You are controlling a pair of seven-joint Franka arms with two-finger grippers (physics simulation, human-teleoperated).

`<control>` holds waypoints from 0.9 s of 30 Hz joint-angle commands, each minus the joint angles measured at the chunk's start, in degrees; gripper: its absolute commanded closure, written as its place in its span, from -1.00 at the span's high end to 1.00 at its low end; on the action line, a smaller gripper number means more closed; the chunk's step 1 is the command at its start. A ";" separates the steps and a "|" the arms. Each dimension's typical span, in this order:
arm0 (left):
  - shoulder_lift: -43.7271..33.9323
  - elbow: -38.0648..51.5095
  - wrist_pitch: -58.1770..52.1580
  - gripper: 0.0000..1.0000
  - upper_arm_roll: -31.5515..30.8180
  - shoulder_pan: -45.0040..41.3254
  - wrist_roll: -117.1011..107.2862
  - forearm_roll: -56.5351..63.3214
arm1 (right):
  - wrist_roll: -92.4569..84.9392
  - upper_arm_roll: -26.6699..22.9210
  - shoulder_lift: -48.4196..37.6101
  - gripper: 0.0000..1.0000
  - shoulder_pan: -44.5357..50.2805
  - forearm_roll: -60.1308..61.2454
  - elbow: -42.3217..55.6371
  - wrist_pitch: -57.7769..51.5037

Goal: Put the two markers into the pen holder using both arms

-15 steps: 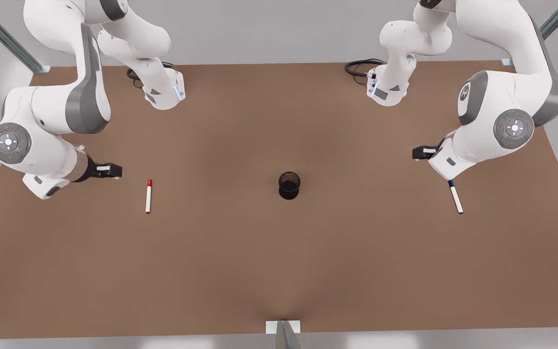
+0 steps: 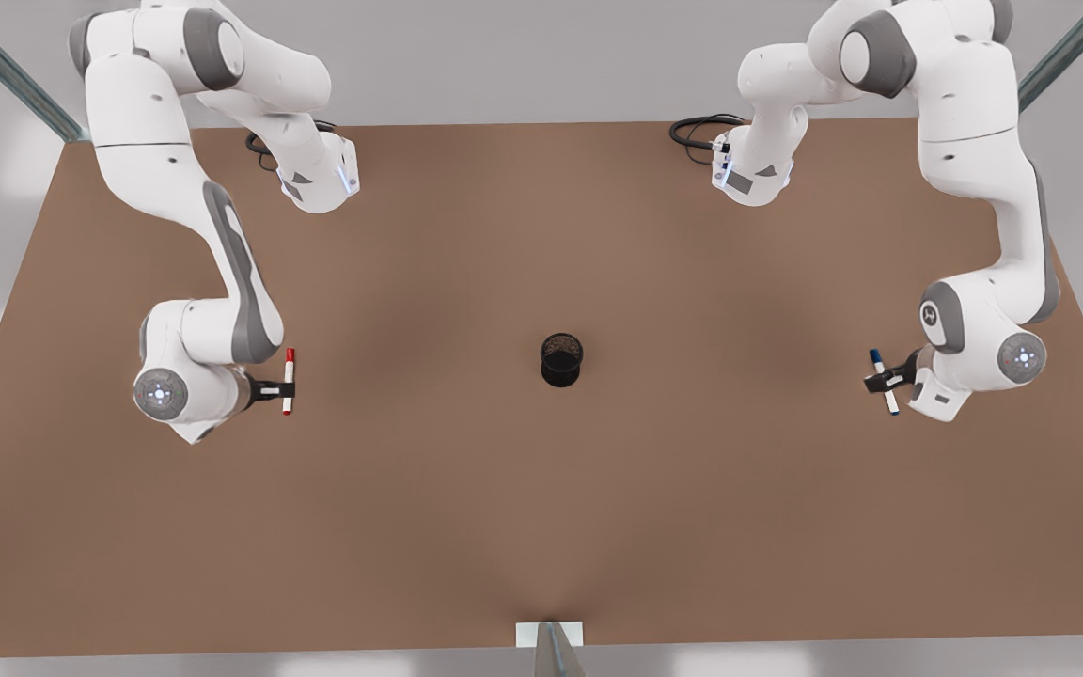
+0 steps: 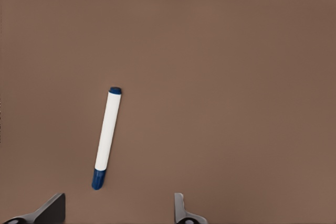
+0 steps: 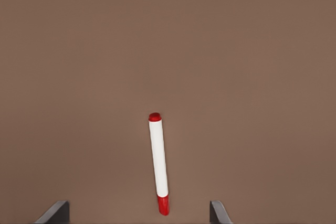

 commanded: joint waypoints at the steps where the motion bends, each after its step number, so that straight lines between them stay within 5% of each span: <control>1: 0.86 -0.14 14.49 1.00 -0.03 0.65 2.84 0.04 | -2.01 0.01 0.77 1.00 -0.28 0.06 -1.86 14.87; 16: 2.00 -6.21 12.82 1.00 0.05 2.23 18.31 0.39 | -4.74 0.01 1.04 0.95 -2.12 0.15 -16.36 27.09; 27: 6.31 -7.00 18.10 1.00 0.05 3.81 18.05 -0.05 | -4.74 0.10 2.09 -0.02 -2.12 0.06 -16.19 27.09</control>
